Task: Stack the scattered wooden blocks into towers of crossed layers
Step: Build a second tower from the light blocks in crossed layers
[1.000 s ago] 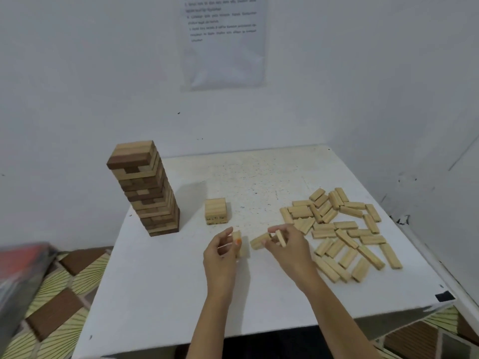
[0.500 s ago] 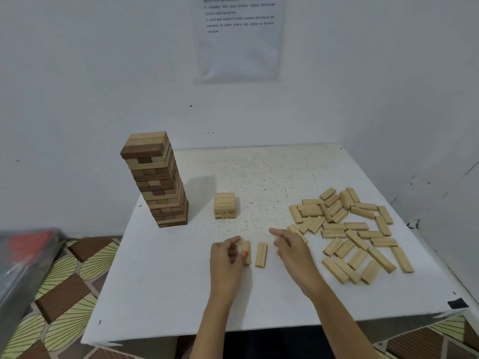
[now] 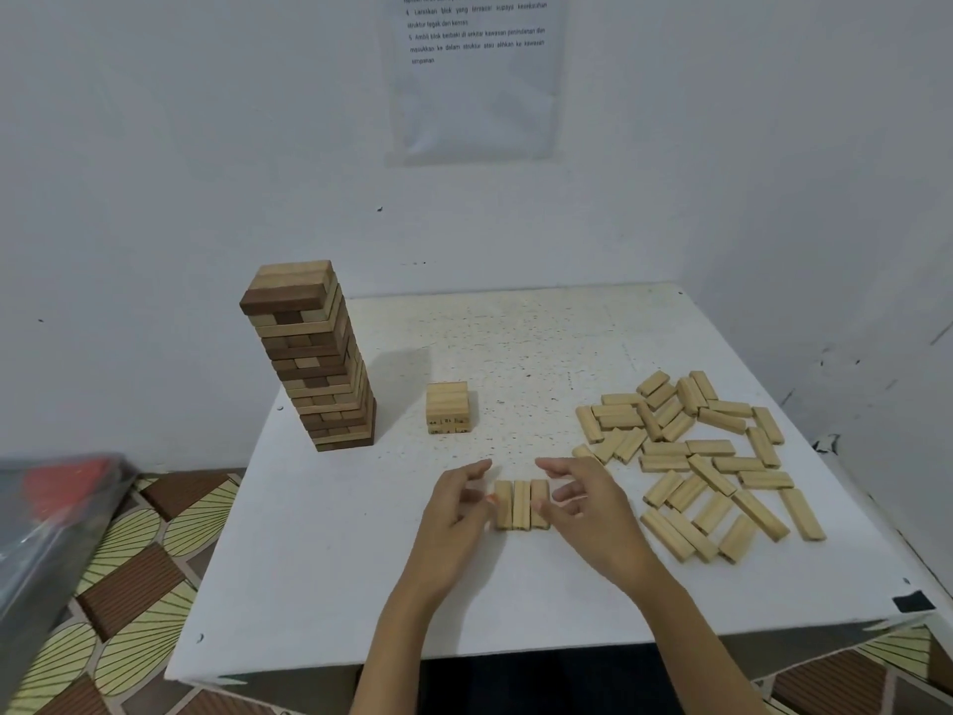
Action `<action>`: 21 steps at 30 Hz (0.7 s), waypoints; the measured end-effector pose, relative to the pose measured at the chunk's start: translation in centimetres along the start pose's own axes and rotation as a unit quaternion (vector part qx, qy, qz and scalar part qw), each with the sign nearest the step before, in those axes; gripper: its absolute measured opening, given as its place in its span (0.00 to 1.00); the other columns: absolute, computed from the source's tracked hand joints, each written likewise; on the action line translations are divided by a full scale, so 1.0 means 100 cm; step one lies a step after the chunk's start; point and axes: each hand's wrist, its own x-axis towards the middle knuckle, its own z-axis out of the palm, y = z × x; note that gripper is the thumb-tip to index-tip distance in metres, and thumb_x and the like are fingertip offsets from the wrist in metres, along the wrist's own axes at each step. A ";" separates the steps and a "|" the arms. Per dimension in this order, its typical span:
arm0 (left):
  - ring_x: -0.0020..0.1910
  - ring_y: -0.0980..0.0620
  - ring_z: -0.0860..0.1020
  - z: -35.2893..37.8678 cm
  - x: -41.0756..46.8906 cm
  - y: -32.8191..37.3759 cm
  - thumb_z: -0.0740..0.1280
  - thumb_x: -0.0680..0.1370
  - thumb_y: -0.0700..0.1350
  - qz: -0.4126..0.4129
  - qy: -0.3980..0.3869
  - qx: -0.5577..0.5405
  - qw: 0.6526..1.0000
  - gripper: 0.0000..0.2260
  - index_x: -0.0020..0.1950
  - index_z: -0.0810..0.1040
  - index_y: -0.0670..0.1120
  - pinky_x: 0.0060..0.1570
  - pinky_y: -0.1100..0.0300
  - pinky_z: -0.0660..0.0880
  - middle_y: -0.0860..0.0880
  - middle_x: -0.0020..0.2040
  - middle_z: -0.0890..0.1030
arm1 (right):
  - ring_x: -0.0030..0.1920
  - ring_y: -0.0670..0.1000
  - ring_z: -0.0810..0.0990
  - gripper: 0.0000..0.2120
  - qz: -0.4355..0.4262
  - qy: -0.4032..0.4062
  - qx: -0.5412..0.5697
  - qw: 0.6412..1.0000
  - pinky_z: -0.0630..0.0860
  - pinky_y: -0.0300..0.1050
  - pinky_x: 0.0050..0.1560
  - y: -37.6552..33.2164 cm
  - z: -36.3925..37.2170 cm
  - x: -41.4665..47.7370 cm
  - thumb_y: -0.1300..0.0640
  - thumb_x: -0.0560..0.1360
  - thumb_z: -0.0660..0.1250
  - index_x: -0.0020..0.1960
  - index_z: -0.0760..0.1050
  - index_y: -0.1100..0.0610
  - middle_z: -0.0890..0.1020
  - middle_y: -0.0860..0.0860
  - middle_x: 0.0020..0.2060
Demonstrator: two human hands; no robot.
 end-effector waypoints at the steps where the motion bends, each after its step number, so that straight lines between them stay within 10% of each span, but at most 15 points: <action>1: 0.55 0.71 0.70 -0.005 0.001 -0.002 0.66 0.79 0.43 0.006 -0.030 0.023 0.999 0.19 0.67 0.69 0.58 0.51 0.74 0.69 0.61 0.63 0.71 | 0.51 0.42 0.74 0.24 -0.014 -0.040 -0.021 0.999 0.73 0.30 0.48 0.002 -0.003 -0.001 0.61 0.72 0.73 0.63 0.72 0.45 0.73 0.43 0.56; 21: 0.52 0.60 0.80 0.000 0.001 -0.009 0.78 0.67 0.34 0.053 0.030 -0.011 0.998 0.29 0.65 0.75 0.48 0.48 0.65 0.78 0.50 0.55 0.81 | 0.52 0.43 0.75 0.35 -0.081 -0.091 -0.032 0.992 0.73 0.33 0.53 0.019 -0.006 0.008 0.58 0.66 0.79 0.67 0.70 0.39 0.78 0.39 0.55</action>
